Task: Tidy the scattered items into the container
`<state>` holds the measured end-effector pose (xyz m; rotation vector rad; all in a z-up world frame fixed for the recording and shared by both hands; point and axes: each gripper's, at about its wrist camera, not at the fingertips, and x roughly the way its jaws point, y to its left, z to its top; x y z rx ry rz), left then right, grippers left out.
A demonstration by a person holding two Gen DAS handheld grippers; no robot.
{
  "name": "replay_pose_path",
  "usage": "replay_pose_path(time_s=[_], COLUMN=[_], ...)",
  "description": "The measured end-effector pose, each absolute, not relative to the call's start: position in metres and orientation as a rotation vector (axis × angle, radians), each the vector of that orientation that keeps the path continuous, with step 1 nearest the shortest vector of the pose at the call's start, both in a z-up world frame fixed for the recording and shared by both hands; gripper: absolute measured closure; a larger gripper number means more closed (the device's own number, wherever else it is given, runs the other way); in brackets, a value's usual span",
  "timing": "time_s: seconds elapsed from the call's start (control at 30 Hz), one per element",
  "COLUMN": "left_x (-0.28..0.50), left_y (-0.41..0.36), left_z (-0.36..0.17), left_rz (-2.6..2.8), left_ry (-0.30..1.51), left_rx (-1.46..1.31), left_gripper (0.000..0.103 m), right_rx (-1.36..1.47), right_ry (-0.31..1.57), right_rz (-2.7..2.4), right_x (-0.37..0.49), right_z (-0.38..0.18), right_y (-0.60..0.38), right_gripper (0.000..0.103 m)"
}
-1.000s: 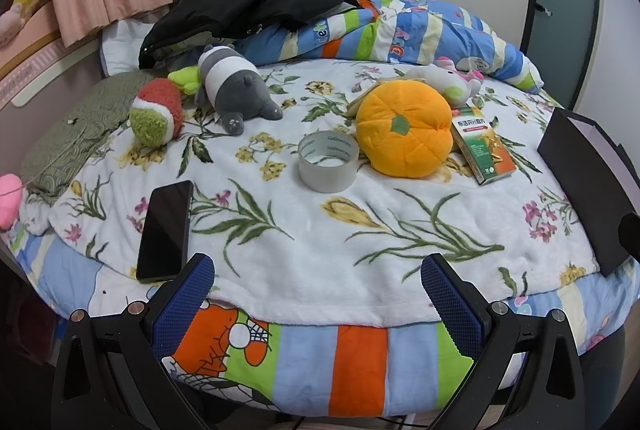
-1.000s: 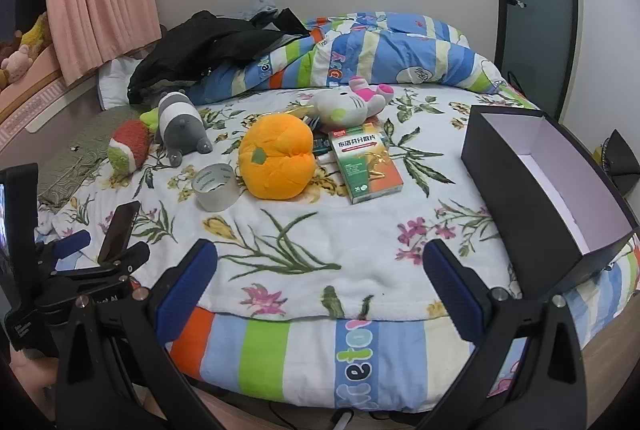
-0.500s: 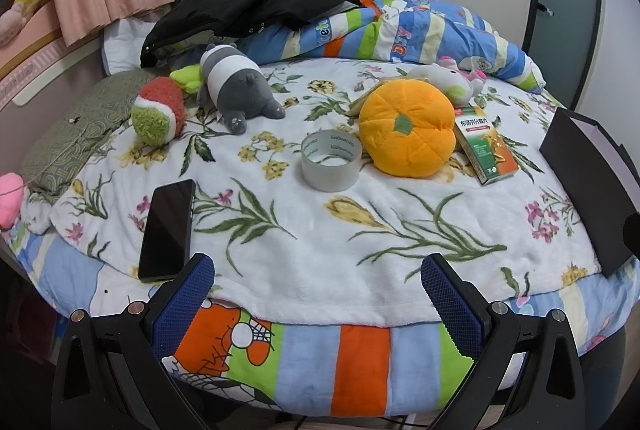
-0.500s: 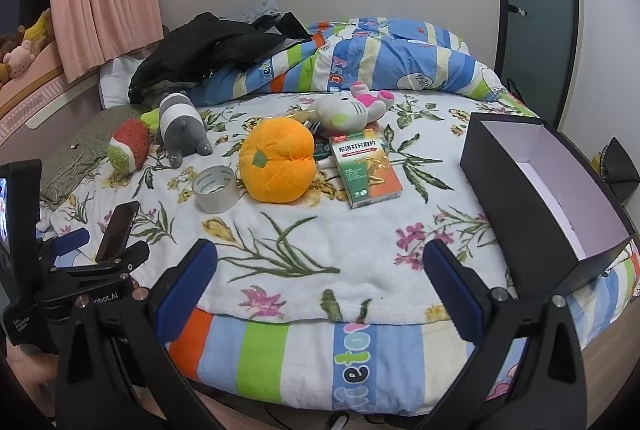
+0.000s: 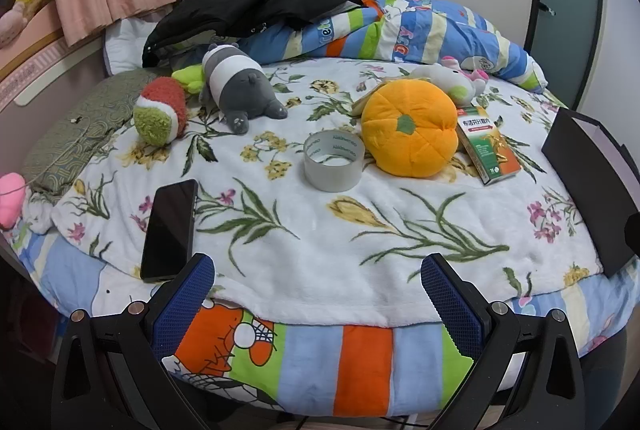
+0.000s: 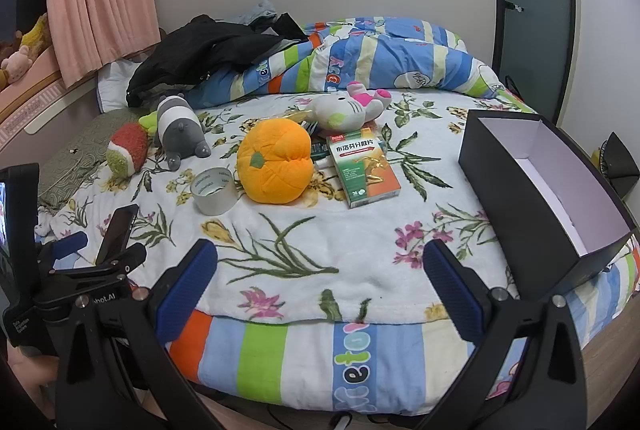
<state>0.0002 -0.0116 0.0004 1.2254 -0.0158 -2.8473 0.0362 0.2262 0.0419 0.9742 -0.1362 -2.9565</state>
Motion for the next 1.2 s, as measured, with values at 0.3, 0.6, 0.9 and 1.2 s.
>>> replay_pose_path(time_s=[0.3, 0.6, 0.9, 1.2], left_x=[0.000, -0.001, -0.013, -0.045], left_y=[-0.013, -0.017, -0.022, -0.075], left_z=[-0.001, -0.001, 0.005, 0.018], left_rz=[-2.843, -2.842, -2.824, -2.835], left_ry=[-0.016, -0.027, -0.050, 0.159], left_rx=[1.224, 1.229, 1.264, 1.283], left_gripper=[0.000, 0.000, 0.000, 0.000], right_rx=[0.977, 0.965, 0.972, 1.048], right_ry=[-0.147, -0.168, -0.265, -0.258], right_rz=[-2.956, -2.936, -2.887, -2.826], right_x=[0.035, 0.035, 0.023, -0.024], right_z=[0.041, 0.040, 0.044, 0.047], right_y=[0.227, 0.223, 0.217, 0.194], right_gripper=[0.000, 0.000, 0.000, 0.000])
